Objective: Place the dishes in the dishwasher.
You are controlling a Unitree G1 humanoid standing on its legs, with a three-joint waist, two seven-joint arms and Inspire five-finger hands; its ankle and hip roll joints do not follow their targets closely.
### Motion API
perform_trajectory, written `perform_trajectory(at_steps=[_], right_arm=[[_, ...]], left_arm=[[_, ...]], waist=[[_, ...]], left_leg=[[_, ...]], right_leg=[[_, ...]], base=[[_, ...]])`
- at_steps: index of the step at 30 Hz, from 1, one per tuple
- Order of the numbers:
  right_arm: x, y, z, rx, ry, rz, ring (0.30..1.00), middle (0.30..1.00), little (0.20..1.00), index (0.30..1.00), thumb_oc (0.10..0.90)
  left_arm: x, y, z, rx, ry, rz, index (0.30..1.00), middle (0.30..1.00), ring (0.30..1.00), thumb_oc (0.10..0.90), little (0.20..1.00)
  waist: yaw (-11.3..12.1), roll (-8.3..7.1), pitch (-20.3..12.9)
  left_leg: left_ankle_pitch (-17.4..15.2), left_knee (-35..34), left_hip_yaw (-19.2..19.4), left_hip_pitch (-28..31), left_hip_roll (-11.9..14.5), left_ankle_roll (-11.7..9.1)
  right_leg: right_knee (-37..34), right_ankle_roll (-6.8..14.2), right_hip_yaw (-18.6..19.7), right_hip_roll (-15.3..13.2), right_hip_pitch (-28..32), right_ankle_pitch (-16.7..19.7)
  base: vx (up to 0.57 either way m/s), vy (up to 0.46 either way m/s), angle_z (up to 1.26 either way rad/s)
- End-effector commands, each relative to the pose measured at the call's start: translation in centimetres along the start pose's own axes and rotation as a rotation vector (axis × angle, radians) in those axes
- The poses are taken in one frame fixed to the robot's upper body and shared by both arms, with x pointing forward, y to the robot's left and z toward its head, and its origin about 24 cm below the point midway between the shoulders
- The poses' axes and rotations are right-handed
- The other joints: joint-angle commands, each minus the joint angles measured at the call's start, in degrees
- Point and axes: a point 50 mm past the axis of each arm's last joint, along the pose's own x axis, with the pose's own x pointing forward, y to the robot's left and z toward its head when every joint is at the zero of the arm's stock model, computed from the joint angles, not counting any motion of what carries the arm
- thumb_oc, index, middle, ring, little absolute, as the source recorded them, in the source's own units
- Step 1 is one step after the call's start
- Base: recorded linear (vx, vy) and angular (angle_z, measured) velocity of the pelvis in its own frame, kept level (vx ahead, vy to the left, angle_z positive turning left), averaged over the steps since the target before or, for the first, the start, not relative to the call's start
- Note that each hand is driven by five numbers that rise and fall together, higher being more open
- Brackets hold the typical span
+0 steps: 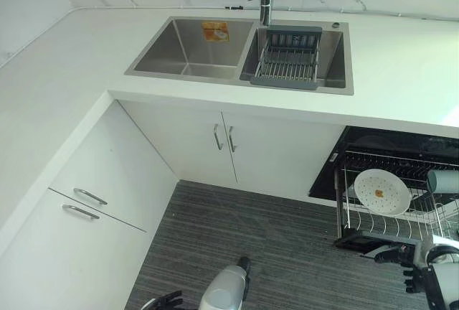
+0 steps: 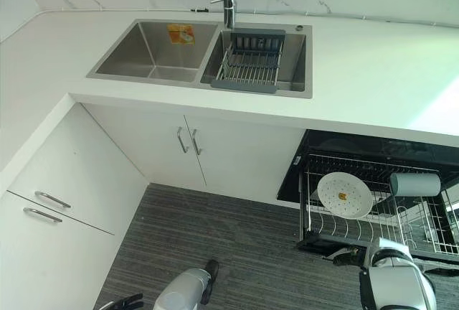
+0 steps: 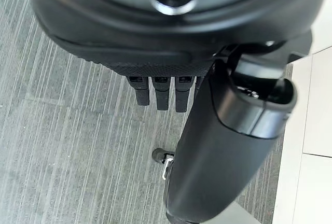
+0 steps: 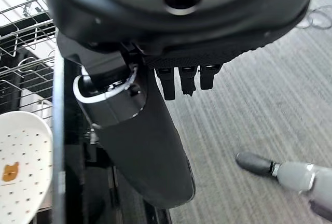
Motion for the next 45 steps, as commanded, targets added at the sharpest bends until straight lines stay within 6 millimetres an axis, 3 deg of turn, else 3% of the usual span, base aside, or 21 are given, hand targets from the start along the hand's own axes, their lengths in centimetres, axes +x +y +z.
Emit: perform_trajectory(at_steps=[1, 8, 9, 10, 11, 15, 22, 31, 35, 42, 43, 45], right_arm=[[-6.1, -5.6, 10.1, 0.029, -0.416, -0.154, 0.9, 0.9, 0.9, 0.9, 0.8], [-12.3, -8.8, 15.5, 0.071, -0.638, -0.223, 0.9, 0.9, 0.9, 0.9, 0.8], [-13.5, -9.3, 16.3, 0.08, -0.684, -0.237, 0.9, 0.9, 0.9, 0.9, 0.8], [-13.9, -9.5, 16.5, 0.086, -0.697, -0.243, 0.9, 0.9, 0.9, 0.9, 0.8], [-15.1, -9.8, 17.3, 0.116, -0.754, -0.25, 0.9, 0.9, 0.9, 0.9, 0.8], [-19.5, -10.9, 19.7, 0.266, -0.944, -0.247, 0.9, 0.9, 0.9, 0.9, 0.8], [-25.2, -11.1, 21.8, 0.416, -1.251, -0.291, 0.9, 0.9, 0.9, 0.9, 0.8], [-25.2, -9.5, 22.0, 0.401, -1.364, -0.241, 0.9, 0.9, 0.9, 0.9, 0.8], [-24.8, -7.8, 22.0, 0.393, -1.396, -0.194, 0.9, 0.9, 0.9, 0.9, 0.8], [-20.2, -3.1, 20.3, 0.272, -1.344, -0.023, 0.9, 0.9, 0.9, 0.9, 0.8], [-18.4, -0.6, 19.0, 0.208, -1.307, 0.093, 0.9, 0.9, 0.9, 0.9, 0.8], [-16.8, 2.1, 17.2, 0.155, -1.289, 0.2, 0.9, 0.9, 0.9, 0.9, 0.8]], left_arm=[[-0.6, 2.3, 1.2, 0.036, -0.03, 0.048, 0.9, 0.9, 0.9, 0.8, 0.9], [-0.9, 3.3, 1.6, 0.036, -0.052, 0.068, 0.9, 0.9, 0.9, 0.8, 0.9], [-1.0, 3.6, 1.6, 0.033, -0.054, 0.079, 0.9, 0.9, 0.9, 0.8, 0.9], [-1.0, 3.6, 1.7, 0.034, -0.057, 0.079, 0.9, 0.9, 0.9, 0.8, 0.9], [-1.2, 4.0, 1.8, 0.028, -0.059, 0.093, 0.9, 0.9, 0.9, 0.8, 0.9], [-1.4, 4.7, 2.1, 0.024, -0.07, 0.115, 0.9, 0.9, 0.9, 0.8, 0.9], [-1.5, 4.9, 1.7, 0.019, -0.072, 0.102, 0.9, 0.9, 0.9, 0.8, 0.9], [-1.4, 4.3, 1.1, 0.02, -0.073, 0.07, 0.9, 0.9, 0.9, 0.8, 0.9], [-1.2, 3.9, 1.4, 0.014, -0.091, 0.053, 0.9, 0.9, 0.9, 0.8, 0.9], [-0.9, 3.2, 1.7, 0.004, -0.129, 0.034, 0.9, 0.9, 0.9, 0.8, 0.9], [-0.9, 3.1, 1.8, -0.007, -0.143, 0.038, 0.9, 0.9, 0.9, 0.8, 0.9], [-0.9, 3.0, 1.7, -0.02, -0.153, 0.047, 0.9, 0.9, 0.9, 0.8, 0.9]], waist=[[2.4, -0.39, -2.2], [4.0, -0.94, -1.5], [4.2, -1.22, -1.6], [4.2, -1.06, -1.4], [4.6, -1.3, -1.4], [5.3, -1.48, -1.3], [5.5, -0.94, -1.4], [5.5, 0.29, -1.4], [5.0, 0.65, -1.2], [3.1, -0.71, -1.5], [1.7, -1.33, -1.6], [0.2, -2.01, -1.6]], left_leg=[[-5.2, -1.3, -1.9, 3.0, 2.2, -1.8], [-4.8, -1.3, -3.3, 1.7, 1.7, -1.7], [-6.0, -1.3, -3.7, 2.0, 1.8, -2.1], [-4.7, -1.3, -3.7, 1.2, 1.5, -1.7], [-6.1, -1.3, -3.9, 1.8, 1.9, -2.1], [-6.0, -1.3, -4.4, 0.8, 1.6, -2.1], [-6.1, -1.3, -4.3, -0.5, 1.1, -1.8], [-6.1, -1.3, -3.3, -1.7, 1.2, -1.8], [-6.1, -1.3, -2.3, -2.2, 1.7, -2.0], [-6.6, -1.3, -0.2, -1.0, 3.6, -2.3], [-5.2, -1.3, 0.8, -1.4, 4.0, -1.9], [-5.5, -1.3, 1.7, -0.8, 5.0, -1.9]], right_leg=[[1.1, 1.0, 1.3, 0.7, -1.0, -0.4], [1.1, 1.3, 1.0, 0.2, -1.2, 0.4], [1.1, 2.0, 1.6, 0.4, -0.7, -0.6], [1.1, 1.4, 0.9, 0.0, -1.3, 0.6], [1.1, 2.1, 1.6, 0.4, -0.6, -0.6], [1.1, 2.2, 1.4, 0.0, -0.7, -0.5], [1.1, 2.3, 1.5, -0.6, -1.4, -0.4], [1.1, 2.2, 1.4, -1.2, -2.5, -0.4], [1.1, 2.0, 1.7, -1.1, -3.2, -0.6], [1.1, 1.5, 2.3, 0.1, -3.0, -0.9], [1.1, 0.6, 2.1, 0.5, -3.9, 0.1], [1.1, 0.2, 3.1, 1.6, -4.1, -0.5]], base=[[0.09, 0.007, 0.13], [0.08, -0.016, 0.07], [0.06, -0.018, 0.07], [0.17, -0.066, 0.13], [0.07, -0.025, 0.11], [0.1, -0.03, 0.06], [0.03, 0.012, 0.08], [-0.02, 0.03, -0.04], [-0.08, 0.034, -0.11], [-0.08, -0.023, -0.07], [-0.18, -0.045, -0.18], [-0.17, -0.096, -0.1]])
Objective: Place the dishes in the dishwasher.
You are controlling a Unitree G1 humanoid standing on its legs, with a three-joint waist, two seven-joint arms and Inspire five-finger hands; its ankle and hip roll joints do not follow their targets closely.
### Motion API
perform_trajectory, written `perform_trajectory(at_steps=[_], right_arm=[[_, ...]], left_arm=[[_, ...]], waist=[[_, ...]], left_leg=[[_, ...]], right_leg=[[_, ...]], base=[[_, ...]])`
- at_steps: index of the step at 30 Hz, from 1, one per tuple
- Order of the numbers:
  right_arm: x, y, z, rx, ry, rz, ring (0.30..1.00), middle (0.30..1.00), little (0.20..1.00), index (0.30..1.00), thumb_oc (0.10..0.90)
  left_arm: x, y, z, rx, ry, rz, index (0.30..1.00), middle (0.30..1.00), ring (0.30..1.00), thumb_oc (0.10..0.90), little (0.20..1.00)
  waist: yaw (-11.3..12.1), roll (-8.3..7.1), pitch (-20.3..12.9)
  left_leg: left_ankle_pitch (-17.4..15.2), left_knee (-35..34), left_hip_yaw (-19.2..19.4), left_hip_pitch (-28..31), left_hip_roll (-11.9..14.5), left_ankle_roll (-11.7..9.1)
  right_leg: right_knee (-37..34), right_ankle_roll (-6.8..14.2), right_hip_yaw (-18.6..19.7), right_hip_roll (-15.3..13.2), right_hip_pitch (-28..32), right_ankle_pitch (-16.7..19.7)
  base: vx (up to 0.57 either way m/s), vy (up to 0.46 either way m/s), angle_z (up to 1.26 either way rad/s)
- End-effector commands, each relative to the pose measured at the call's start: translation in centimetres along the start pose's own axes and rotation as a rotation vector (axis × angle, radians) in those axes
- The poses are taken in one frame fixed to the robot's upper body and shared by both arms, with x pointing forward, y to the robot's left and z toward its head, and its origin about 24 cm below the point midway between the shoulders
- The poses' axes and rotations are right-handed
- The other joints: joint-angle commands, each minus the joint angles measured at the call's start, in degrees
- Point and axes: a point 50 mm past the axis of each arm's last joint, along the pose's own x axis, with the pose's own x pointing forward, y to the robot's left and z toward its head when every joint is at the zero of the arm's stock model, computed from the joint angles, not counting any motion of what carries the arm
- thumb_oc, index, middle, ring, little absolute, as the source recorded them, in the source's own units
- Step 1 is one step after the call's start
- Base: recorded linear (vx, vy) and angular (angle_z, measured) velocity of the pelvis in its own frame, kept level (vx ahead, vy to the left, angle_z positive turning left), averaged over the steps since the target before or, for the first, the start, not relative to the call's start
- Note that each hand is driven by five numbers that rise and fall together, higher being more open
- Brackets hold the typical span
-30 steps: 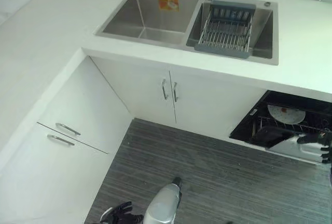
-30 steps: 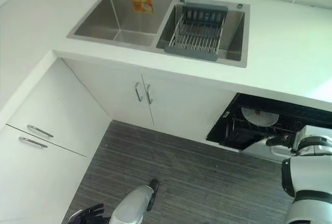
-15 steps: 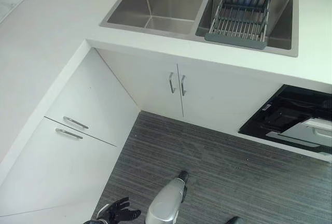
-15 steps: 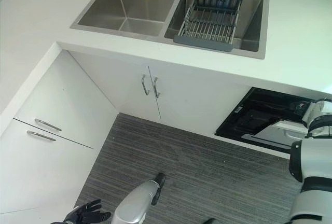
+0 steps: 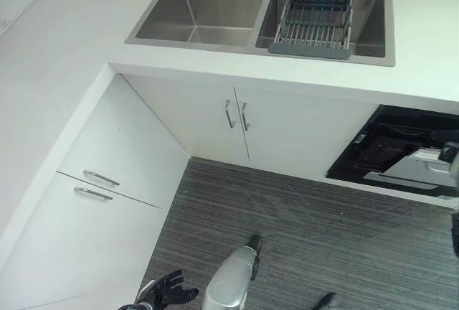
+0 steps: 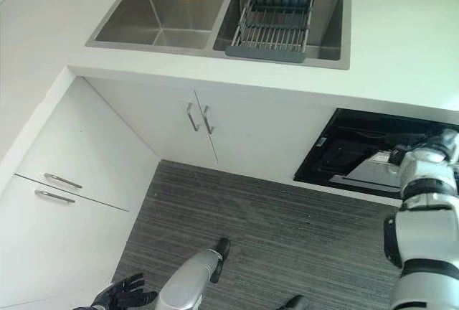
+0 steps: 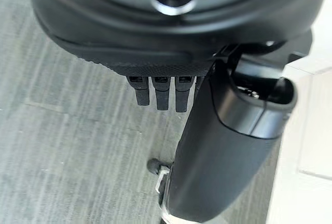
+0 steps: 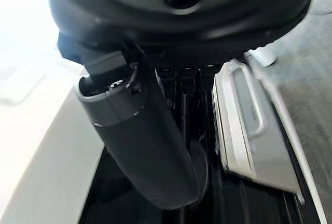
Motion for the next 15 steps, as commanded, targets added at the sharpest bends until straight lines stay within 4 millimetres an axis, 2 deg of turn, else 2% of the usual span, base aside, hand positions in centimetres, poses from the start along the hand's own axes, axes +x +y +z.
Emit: perform_trajectory(at_steps=[1, 3, 4, 9, 11, 13, 15], right_arm=[[-1.6, 3.7, 3.8, 0.057, -0.253, 0.211, 0.9, 0.9, 0.9, 0.9, 0.8], [-3.6, 6.0, -0.2, 0.046, -0.237, 0.295, 0.9, 0.9, 0.9, 0.9, 0.8], [-5.3, 7.4, -2.8, 0.067, -0.217, 0.358, 0.9, 0.9, 0.9, 0.9, 0.8], [-7.4, 8.1, -5.9, 0.12, -0.205, 0.44, 0.9, 0.9, 0.9, 0.9, 0.8], [-8.1, 8.1, -7.2, 0.111, -0.202, 0.472, 0.9, 0.9, 0.9, 0.9, 0.8], [-8.3, 7.5, -8.5, 0.107, -0.168, 0.47, 0.9, 0.9, 0.9, 0.9, 0.8], [-8.4, 6.4, -10.3, 0.088, -0.101, 0.458, 0.9, 0.9, 0.9, 0.9, 0.8]], left_arm=[[-1.3, 2.0, -1.5, 0.014, 0.001, 0.063, 0.9, 0.9, 0.9, 0.8, 0.9], [-1.4, 1.8, -1.9, -0.034, -0.018, 0.082, 0.9, 0.9, 0.9, 0.8, 0.9], [-1.3, 1.5, -1.9, -0.071, -0.039, 0.085, 0.9, 0.9, 0.9, 0.8, 0.9], [-1.6, 1.0, -2.4, -0.175, -0.108, 0.097, 0.9, 0.9, 0.9, 0.8, 0.9], [-1.7, 1.0, -2.1, -0.23, -0.149, 0.1, 0.9, 0.9, 0.9, 0.8, 0.9], [-1.4, 0.6, -1.2, -0.237, -0.19, 0.085, 0.9, 0.9, 0.9, 0.8, 0.9], [-0.7, -0.1, 0.2, -0.24, -0.221, 0.058, 0.9, 0.9, 0.9, 0.8, 0.9]], waist=[[-0.1, -2.9, -5.6], [-2.3, -3.57, -6.1], [-3.9, -3.9, -6.5], [-5.5, -3.2, -7.4], [-5.9, -2.51, -7.6], [-6.1, -2.24, -7.6], [-7.7, -3.04, -7.2]], left_leg=[[-6.5, -3.8, 2.5, 5.1, 4.6, -2.9], [-6.7, -3.8, 4.0, 6.0, 6.3, -3.2], [-6.7, -3.8, 4.9, 6.8, 7.8, -3.9], [-6.0, -3.8, 5.1, 8.2, 10.3, -5.5], [-4.4, -3.8, 5.5, 7.4, 12.1, -6.7], [-4.2, -3.8, 6.5, 7.3, 11.7, -6.6], [-4.2, -3.8, 12.4, 10.2, 9.1, -5.1]], right_leg=[[4.0, -0.4, 3.5, 0.4, -1.3, -4.5], [4.0, -0.8, 4.9, 2.2, -1.4, -5.9], [4.0, -1.6, 6.0, 3.7, -1.5, -7.0], [4.0, -4.0, 7.7, 6.9, -1.6, -9.1], [4.0, -4.9, 8.1, 8.3, -1.3, -9.9], [4.0, -5.4, 8.5, 9.4, -1.3, -10.6], [4.0, -5.8, 7.6, 8.4, -1.6, -10.1]], base=[[-0.14, -0.146, -0.2], [-0.2, -0.219, -0.42], [-0.23, -0.264, -0.54], [-0.13, -0.194, -0.36], [-0.15, -0.168, -0.28], [-0.2, -0.107, -0.04], [-0.17, 0.004, 0.28]])
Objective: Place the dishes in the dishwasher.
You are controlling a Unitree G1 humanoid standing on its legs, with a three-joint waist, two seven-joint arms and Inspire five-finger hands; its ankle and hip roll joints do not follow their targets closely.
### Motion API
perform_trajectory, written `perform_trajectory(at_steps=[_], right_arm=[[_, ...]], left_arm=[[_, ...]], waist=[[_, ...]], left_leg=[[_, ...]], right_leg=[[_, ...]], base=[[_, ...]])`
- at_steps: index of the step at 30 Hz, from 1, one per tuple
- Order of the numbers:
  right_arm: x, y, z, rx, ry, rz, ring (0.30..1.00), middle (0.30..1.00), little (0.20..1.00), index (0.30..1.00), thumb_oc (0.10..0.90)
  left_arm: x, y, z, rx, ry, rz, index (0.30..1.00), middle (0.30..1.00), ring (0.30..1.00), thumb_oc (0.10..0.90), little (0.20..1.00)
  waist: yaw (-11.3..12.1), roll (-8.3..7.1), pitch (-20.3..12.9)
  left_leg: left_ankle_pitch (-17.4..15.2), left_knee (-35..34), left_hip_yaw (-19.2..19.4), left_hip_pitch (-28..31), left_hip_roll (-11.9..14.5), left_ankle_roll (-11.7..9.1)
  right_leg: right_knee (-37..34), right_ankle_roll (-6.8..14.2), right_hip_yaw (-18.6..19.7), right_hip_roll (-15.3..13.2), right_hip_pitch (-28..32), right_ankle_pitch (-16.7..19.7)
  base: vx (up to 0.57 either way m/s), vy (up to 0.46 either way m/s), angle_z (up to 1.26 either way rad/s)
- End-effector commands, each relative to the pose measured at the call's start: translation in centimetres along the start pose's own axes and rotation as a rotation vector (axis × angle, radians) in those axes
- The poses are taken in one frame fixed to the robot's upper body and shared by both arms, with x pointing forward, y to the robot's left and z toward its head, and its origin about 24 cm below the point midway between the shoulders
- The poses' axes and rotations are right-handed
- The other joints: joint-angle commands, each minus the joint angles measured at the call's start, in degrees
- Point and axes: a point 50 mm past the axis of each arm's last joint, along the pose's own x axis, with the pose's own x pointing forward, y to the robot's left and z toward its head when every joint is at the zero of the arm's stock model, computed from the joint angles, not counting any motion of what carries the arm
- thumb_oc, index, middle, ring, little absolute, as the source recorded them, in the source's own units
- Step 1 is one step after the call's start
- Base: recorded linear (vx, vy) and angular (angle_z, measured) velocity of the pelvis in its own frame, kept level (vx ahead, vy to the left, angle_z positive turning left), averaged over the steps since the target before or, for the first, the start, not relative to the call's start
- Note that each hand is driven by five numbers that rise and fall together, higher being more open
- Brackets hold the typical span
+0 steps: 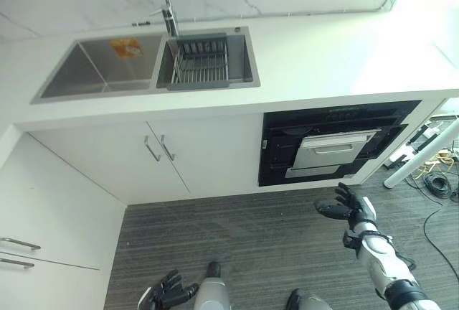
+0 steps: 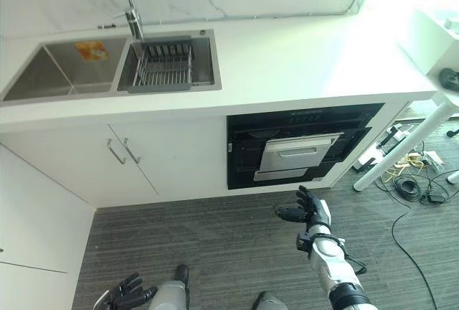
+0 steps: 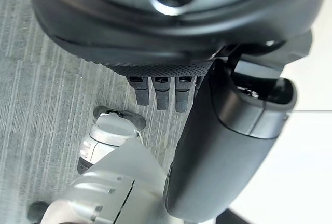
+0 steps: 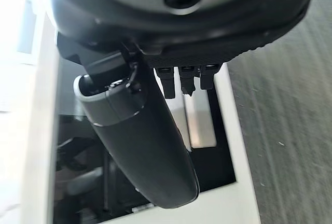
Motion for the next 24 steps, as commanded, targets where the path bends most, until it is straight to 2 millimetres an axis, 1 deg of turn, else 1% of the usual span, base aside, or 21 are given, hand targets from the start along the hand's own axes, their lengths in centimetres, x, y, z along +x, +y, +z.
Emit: perform_trajectory(at_steps=[1, 2, 3, 5, 6, 7, 8, 10, 11, 13, 14, 15, 16, 18, 19, 20, 22, 23, 24], right_arm=[[1.9, -1.1, 6.5, 0.042, -0.252, -0.011, 0.9, 0.9, 0.9, 0.9, 0.8], [1.6, -1.7, 5.2, 0.044, -0.211, -0.022, 0.9, 0.9, 0.9, 0.9, 0.8], [1.4, -2.1, 3.8, 0.054, -0.157, -0.023, 0.9, 0.9, 0.9, 0.9, 0.8], [1.1, -2.3, 1.7, 0.08, -0.071, -0.015, 0.9, 0.9, 0.9, 0.9, 0.8], [0.9, -2.1, 0.7, 0.096, -0.031, -0.002, 0.9, 0.9, 0.9, 0.9, 0.8], [0.3, -1.2, -1.5, 0.109, 0.049, 0.029, 0.9, 0.9, 0.9, 0.9, 0.8], [-0.1, -0.8, -2.7, 0.129, 0.09, 0.038, 0.9, 0.9, 0.9, 0.9, 0.8], [-1.0, -0.1, -4.9, 0.178, 0.154, 0.055, 0.9, 0.9, 0.9, 0.9, 0.8], [-1.6, 0.3, -6.3, 0.208, 0.19, 0.063, 0.9, 0.9, 0.9, 0.9, 0.8], [-2.4, 1.2, -7.8, 0.213, 0.238, 0.09, 0.9, 0.9, 0.9, 0.9, 0.8], [-2.9, 1.6, -8.7, 0.232, 0.269, 0.103, 0.9, 0.9, 0.9, 0.9, 0.8], [-3.2, 1.8, -9.4, 0.244, 0.303, 0.107, 0.9, 0.9, 0.9, 0.9, 0.8], [-3.5, 2.0, -10.0, 0.235, 0.329, 0.117, 0.9, 0.9, 0.9, 0.9, 0.8], [-4.1, 1.9, -11.0, 0.231, 0.362, 0.128, 0.9, 0.9, 0.9, 0.9, 0.8], [-4.3, 2.0, -11.3, 0.235, 0.38, 0.13, 0.9, 0.9, 0.9, 0.9, 0.8], [-4.7, 2.3, -11.9, 0.236, 0.412, 0.137, 0.9, 0.9, 0.9, 0.9, 0.8], [-4.9, 2.4, -12.2, 0.234, 0.434, 0.137, 0.9, 0.9, 0.9, 0.9, 0.8], [-5.5, 2.1, -13.1, 0.233, 0.48, 0.132, 0.9, 0.9, 0.9, 0.9, 0.8], [-5.8, 1.9, -13.5, 0.226, 0.503, 0.13, 0.9, 0.9, 0.9, 0.9, 0.8]], left_arm=[[0.9, -0.1, 4.0, 0.054, -0.145, -0.049, 0.9, 0.9, 0.9, 0.8, 0.9], [1.2, -0.6, 4.5, 0.062, -0.146, -0.061, 0.9, 0.9, 0.9, 0.8, 0.9], [1.5, -1.1, 5.2, 0.075, -0.144, -0.075, 0.9, 0.9, 0.9, 0.8, 0.9], [1.9, -1.6, 6.0, 0.101, -0.137, -0.096, 0.9, 0.9, 0.9, 0.8, 0.9], [2.0, -1.8, 5.9, 0.112, -0.131, -0.1, 0.9, 0.9, 0.9, 0.8, 0.9], [2.0, -1.8, 5.7, 0.119, -0.117, -0.096, 0.9, 0.9, 0.9, 0.8, 0.9], [2.0, -1.8, 5.6, 0.115, -0.111, -0.093, 0.9, 0.9, 0.9, 0.8, 0.9], [2.2, -1.7, 5.7, 0.12, -0.099, -0.088, 0.9, 0.9, 0.9, 0.8, 0.9], [2.3, -1.7, 5.7, 0.126, -0.088, -0.081, 0.9, 0.9, 0.9, 0.8, 0.9], [2.3, -1.4, 5.4, 0.122, -0.063, -0.071, 0.9, 0.9, 0.9, 0.8, 0.9], [2.4, -1.3, 5.2, 0.132, -0.05, -0.068, 0.9, 0.9, 0.9, 0.8, 0.9], [2.5, -1.4, 5.1, 0.157, -0.034, -0.07, 0.9, 0.9, 0.9, 0.8, 0.9], [2.6, -1.6, 5.0, 0.178, -0.022, -0.072, 0.9, 0.9, 0.9, 0.8, 0.9], [2.8, -1.8, 5.2, 0.183, -0.016, -0.072, 0.9, 0.9, 0.9, 0.8, 0.9], [2.9, -1.8, 5.4, 0.178, -0.016, -0.07, 0.9, 0.9, 0.9, 0.8, 0.9], [3.0, -1.6, 5.9, 0.169, -0.017, -0.064, 0.9, 0.9, 0.9, 0.8, 0.9], [3.0, -1.6, 5.9, 0.166, -0.015, -0.06, 0.9, 0.9, 0.9, 0.8, 0.9], [3.0, -1.7, 5.5, 0.166, -0.005, -0.06, 0.9, 0.9, 0.9, 0.8, 0.9], [3.0, -1.7, 5.2, 0.168, 0.004, -0.058, 0.9, 0.9, 0.9, 0.8, 0.9]], waist=[[0.7, -2.93, 1.5], [0.0, -3.5, 1.9], [-0.5, -3.74, 2.3], [-1.1, -3.06, 1.8], [-1.3, -2.86, 1.4], [-1.6, -2.8, 0.7], [-1.8, -2.91, 0.5], [-2.3, -3.36, 0.1], [-2.6, -3.55, -0.1], [-3.1, -3.57, -0.2], [-3.5, -3.32, -0.1], [-4.7, -3.01, 0.0], [-5.6, -3.1, 0.1], [-6.8, -3.92, 0.0], [-7.2, -4.36, -0.3], [-7.7, -4.97, -0.2], [-7.5, -5.04, -0.3], [-7.2, -5.29, -1.0], [-7.0, -5.42, -1.5]], left_leg=[[-8.8, 9.8, 8.0, 3.0, -4.8, -3.1], [-10.8, 9.8, 10.3, 5.3, -6.9, -2.8], [-11.7, 9.8, 11.8, 6.1, -8.0, -2.3], [-12.7, 9.8, 12.4, 5.9, -7.3, -2.1], [-13.5, 9.8, 11.9, 6.1, -7.6, -1.5], [-15.0, 9.8, 10.2, 6.5, -8.6, -0.5], [-15.6, 9.8, 9.5, 6.7, -9.1, -0.1], [-16.6, 9.8, 9.3, 7.4, -9.8, 0.7], [-17.3, 9.8, 8.7, 7.9, -10.4, 1.2], [-17.8, 9.8, 7.7, 8.4, -11.2, 2.0], [-17.8, 9.8, 6.7, 8.5, -11.5, 2.7], [-16.6, 9.8, 5.5, 7.8, -11.6, 3.6], [-16.8, 9.8, 4.5, 7.8, -11.8, 4.1], [-17.0, 9.8, 4.1, 7.6, -12.3, 4.4], [-17.1, 9.8, 4.1, 7.3, -12.6, 4.6], [-17.7, 9.8, 4.2, 7.6, -12.9, 5.0], [-17.4, 9.8, 4.5, 7.5, -12.5, 4.8], [-17.2, 9.8, 5.7, 7.3, -11.8, 4.3], [-17.3, 9.8, 6.3, 7.2, -11.6, 4.2]], right_leg=[[-8.7, 5.4, 1.4, -1.2, 7.2, -0.7], [-8.7, 5.8, 1.1, -1.8, 8.4, -1.1], [-8.7, 6.0, 0.3, -2.3, 9.0, -0.7], [-8.7, 6.1, -1.2, -2.0, 9.7, -0.7], [-8.7, 6.2, -1.2, -1.7, 9.8, -0.6], [-8.7, 7.0, -0.9, -1.5, 9.8, 0.2], [-8.7, 7.4, -0.9, -1.6, 9.8, 0.7], [-8.7, 8.1, -1.1, -2.0, 10.0, 1.6], [-8.7, 8.3, -1.2, -2.1, 10.2, 2.7], [-8.7, 8.3, -1.2, -1.8, 11.2, 5.4], [-8.7, 8.2, -0.6, -0.9, 11.7, 7.3], [-8.7, 7.0, 0.5, 0.4, 10.7, 9.6], [-8.7, 6.7, 3.2, 1.8, 9.6, 9.2], [-8.7, 6.6, 7.4, 2.8, 6.9, 6.3], [-8.7, 6.9, 8.5, 2.6, 5.3, 6.7], [-8.7, 7.9, 10.3, 2.2, 3.5, 8.3], [-8.7, 7.7, 10.6, 2.6, 3.8, 6.7], [-8.7, 7.2, 10.2, 2.6, 4.1, 4.6], [-8.7, 7.1, 10.0, 2.6, 4.3, 3.9]], base=[[-0.05, 0.032, 0.54], [-0.02, 0.073, 0.64], [-0.02, 0.126, 0.6], [-0.05, 0.197, 0.8], [0.03, 0.31, 0.89], [0.06, 0.337, 0.57], [0.05, 0.326, 0.19], [0.04, 0.219, 0.06], [0.07, 0.206, 0.05], [0.1, 0.211, 0.08], [0.04, 0.196, 0.14], [0.04, 0.121, 0.2], [0.0, 0.027, 0.33], [0.02, -0.059, 0.57], [0.02, -0.092, 0.5], [0.02, -0.083, 0.27], [0.01, -0.091, 0.27], [0.0, -0.111, 0.34], [0.0, -0.14, 0.36]])
